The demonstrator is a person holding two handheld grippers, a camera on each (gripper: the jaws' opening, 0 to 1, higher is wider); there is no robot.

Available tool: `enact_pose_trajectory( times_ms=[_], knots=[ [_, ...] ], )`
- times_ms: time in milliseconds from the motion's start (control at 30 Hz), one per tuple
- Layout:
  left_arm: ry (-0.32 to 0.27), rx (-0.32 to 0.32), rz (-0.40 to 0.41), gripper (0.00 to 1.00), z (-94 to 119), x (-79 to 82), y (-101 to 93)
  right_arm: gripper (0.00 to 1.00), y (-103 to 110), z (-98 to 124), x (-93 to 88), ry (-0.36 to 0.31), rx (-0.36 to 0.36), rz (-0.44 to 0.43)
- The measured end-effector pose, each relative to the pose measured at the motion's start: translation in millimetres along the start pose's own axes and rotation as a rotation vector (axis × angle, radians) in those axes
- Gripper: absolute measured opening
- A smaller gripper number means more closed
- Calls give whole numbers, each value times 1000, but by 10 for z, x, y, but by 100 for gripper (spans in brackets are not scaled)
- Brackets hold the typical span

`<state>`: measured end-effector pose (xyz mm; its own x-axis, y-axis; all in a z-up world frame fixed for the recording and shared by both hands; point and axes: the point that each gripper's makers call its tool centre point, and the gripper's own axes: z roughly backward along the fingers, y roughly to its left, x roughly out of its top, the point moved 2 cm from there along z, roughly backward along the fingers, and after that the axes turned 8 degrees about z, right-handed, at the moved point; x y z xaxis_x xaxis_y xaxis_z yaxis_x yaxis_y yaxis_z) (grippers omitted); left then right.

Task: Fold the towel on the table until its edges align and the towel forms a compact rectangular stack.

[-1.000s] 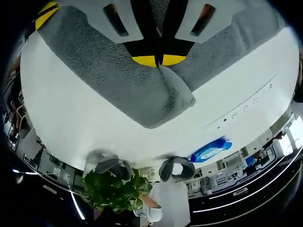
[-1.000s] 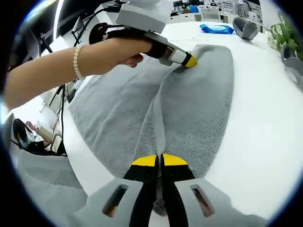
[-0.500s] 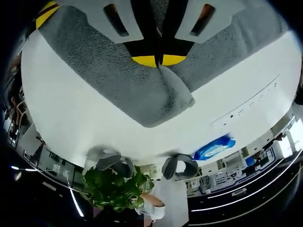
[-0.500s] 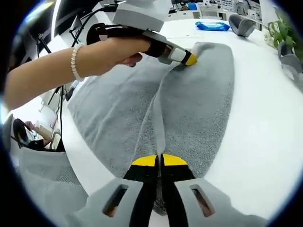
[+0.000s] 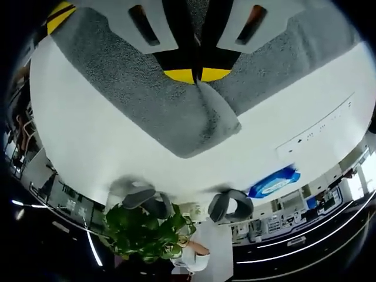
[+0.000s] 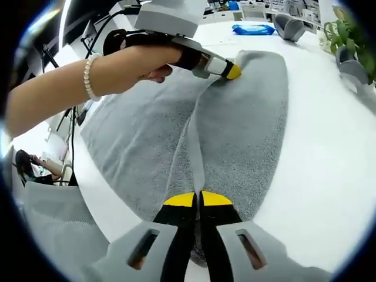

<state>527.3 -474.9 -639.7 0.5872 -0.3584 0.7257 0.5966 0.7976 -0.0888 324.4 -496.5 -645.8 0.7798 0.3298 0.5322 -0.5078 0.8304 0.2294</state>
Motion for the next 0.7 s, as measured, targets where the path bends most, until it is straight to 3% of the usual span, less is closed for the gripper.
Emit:
enact_pose_trajectory(
  times_ms=[300,700],
  knots=[
    [-15,8,-17,1,-76,37,-124,0,-122,75,-61,3,-15,-14],
    [-10,-28,-7,1,-197,95,-290,0,-349,211,-170,24,-53,-14]
  ],
)
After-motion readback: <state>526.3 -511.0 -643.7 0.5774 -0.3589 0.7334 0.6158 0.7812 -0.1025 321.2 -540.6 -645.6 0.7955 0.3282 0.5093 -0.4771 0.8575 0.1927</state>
